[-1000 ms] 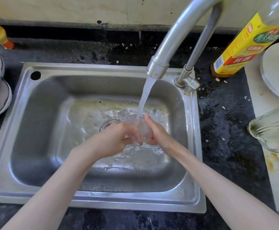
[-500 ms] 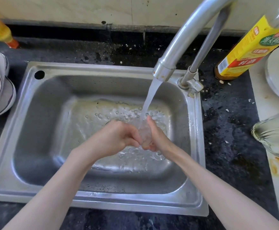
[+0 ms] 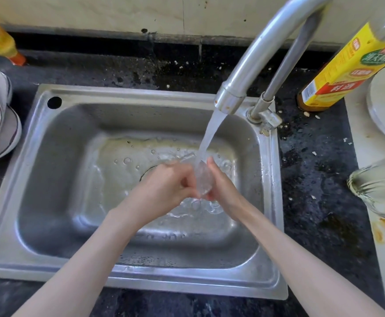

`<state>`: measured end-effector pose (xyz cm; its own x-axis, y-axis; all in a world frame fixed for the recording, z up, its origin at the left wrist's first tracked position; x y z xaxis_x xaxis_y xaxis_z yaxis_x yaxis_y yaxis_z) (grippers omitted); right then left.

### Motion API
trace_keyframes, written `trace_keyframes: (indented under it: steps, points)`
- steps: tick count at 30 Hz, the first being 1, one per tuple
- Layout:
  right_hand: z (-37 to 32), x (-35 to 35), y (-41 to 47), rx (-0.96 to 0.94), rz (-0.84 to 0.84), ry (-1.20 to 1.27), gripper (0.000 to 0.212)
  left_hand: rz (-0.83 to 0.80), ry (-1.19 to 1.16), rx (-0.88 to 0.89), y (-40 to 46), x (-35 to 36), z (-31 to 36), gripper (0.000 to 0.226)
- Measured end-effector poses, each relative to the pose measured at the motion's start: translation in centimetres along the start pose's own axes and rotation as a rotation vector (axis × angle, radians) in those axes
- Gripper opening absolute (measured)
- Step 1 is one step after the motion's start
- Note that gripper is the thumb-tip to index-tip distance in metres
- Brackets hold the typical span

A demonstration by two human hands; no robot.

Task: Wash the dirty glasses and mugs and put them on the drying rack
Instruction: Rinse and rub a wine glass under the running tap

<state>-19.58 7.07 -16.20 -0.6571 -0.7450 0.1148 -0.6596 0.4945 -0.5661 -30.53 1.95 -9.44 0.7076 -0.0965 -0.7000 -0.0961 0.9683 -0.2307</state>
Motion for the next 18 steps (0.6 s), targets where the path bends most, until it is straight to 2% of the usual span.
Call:
trace_keyframes:
  steps: [2, 3, 4, 6, 7, 9, 11, 13, 15, 16, 18]
  points:
    - [-0.2, -0.2, -0.3, -0.104, 0.073, -0.019, 0.048, 0.141, -0.096, -0.079, 0.0, -0.6, -0.2, 0.037]
    - [-0.5, -0.3, -0.4, -0.126, 0.087, -0.037, 0.038, 0.126, -0.130, -0.071, 0.0, -0.5, -0.2, 0.036]
    - [-0.6, -0.4, -0.4, -0.118, 0.074, -0.041, 0.038, 0.040, -0.143, -0.026, 0.0, -0.3, 0.2, 0.031]
    - [-0.8, -0.5, -0.3, -0.038, 0.041, -0.035, 0.053, -0.172, -0.113, 0.088, -0.2, 0.5, 0.5, 0.015]
    - [-1.3, -0.4, -0.6, 0.007, 0.016, -0.020, 0.060, -0.221, -0.081, 0.115, -0.3, 0.6, 0.4, 0.012]
    - [-1.4, -0.2, -0.5, 0.057, -0.024, 0.021, 0.070, -0.198, -0.070, 0.095, 0.0, 0.3, -0.3, 0.014]
    - [-0.9, -0.2, -0.5, 0.020, -0.031, 0.008, 0.077, -0.082, -0.087, 0.041, 0.2, -0.1, -0.5, 0.028]
    - [-0.7, -0.2, -0.7, -0.076, -0.002, -0.054, 0.071, 0.046, -0.135, -0.026, 0.4, -0.4, -0.6, 0.036]
    - [-0.9, -0.1, -1.0, -0.129, 0.016, -0.119, 0.066, 0.101, -0.191, -0.058, 0.3, -0.6, -0.5, 0.035]
    - [-1.0, 0.0, -1.0, -0.117, 0.016, -0.147, 0.066, 0.059, -0.192, -0.050, 0.1, -0.6, -0.4, 0.032]
    - [-0.9, 0.0, -0.8, -0.032, -0.016, -0.122, 0.075, -0.140, -0.123, -0.005, 0.0, -0.5, -0.4, 0.018]
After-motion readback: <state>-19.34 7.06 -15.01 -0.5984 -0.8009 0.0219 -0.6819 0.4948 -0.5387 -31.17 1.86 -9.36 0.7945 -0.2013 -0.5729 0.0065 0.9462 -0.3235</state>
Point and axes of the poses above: each hand's wrist, its own y-axis towards the middle knuckle, its own x-axis out of the palm, z = x × y, the point moved 4 cm from there along y, towards the middle knuckle, and after that the axes turned 2 degrees about x, right-handed, at the moved point
